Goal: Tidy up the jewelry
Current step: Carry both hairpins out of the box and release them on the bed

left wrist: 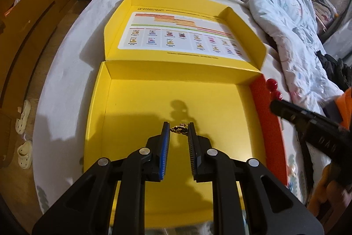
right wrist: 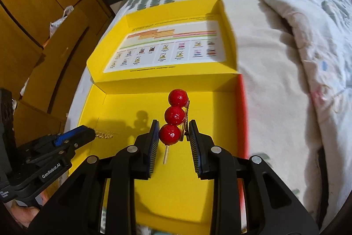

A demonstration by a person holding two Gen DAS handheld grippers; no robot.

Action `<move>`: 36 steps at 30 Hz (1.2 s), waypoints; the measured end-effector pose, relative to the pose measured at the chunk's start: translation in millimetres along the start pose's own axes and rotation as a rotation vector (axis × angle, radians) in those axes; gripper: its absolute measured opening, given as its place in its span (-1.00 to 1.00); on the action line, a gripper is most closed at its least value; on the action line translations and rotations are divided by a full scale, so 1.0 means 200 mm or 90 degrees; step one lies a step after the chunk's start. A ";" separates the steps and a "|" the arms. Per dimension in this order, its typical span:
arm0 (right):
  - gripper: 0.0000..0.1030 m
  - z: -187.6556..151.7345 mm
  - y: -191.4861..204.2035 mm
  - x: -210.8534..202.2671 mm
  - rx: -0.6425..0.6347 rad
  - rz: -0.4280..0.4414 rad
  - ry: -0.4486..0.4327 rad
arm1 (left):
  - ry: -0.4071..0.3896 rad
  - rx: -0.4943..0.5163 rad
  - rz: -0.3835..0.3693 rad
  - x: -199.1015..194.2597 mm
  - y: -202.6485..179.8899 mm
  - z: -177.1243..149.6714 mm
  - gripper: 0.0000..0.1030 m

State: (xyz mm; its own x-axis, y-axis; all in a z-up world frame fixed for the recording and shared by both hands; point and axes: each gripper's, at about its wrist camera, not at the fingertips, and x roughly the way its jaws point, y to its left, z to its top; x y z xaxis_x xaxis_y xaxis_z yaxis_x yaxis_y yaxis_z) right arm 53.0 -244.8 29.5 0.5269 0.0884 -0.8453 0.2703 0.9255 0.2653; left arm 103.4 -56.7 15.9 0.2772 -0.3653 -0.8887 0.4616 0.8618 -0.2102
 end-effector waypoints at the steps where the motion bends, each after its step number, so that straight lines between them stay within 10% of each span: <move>1: -0.45 -0.01 -0.01 -0.05 0.002 0.000 -0.004 | -0.001 0.002 0.000 -0.02 -0.01 -0.02 -0.67; 12: -0.45 -0.40 -0.30 -0.55 0.067 -0.008 -0.049 | 0.003 0.062 -0.039 -0.29 -0.12 -0.48 -0.67; 36: -0.45 -1.05 -0.84 -0.49 0.167 -0.133 0.049 | 0.109 0.132 0.007 -0.08 -0.17 -1.18 -0.67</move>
State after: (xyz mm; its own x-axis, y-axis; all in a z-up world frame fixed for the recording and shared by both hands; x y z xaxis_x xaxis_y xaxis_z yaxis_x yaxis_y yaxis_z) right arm -214.0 -331.9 -30.2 0.3787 -0.0568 -0.9238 0.5694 0.8011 0.1842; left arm -115.4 3.7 -58.6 0.1446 -0.2758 -0.9503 0.6264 0.7689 -0.1279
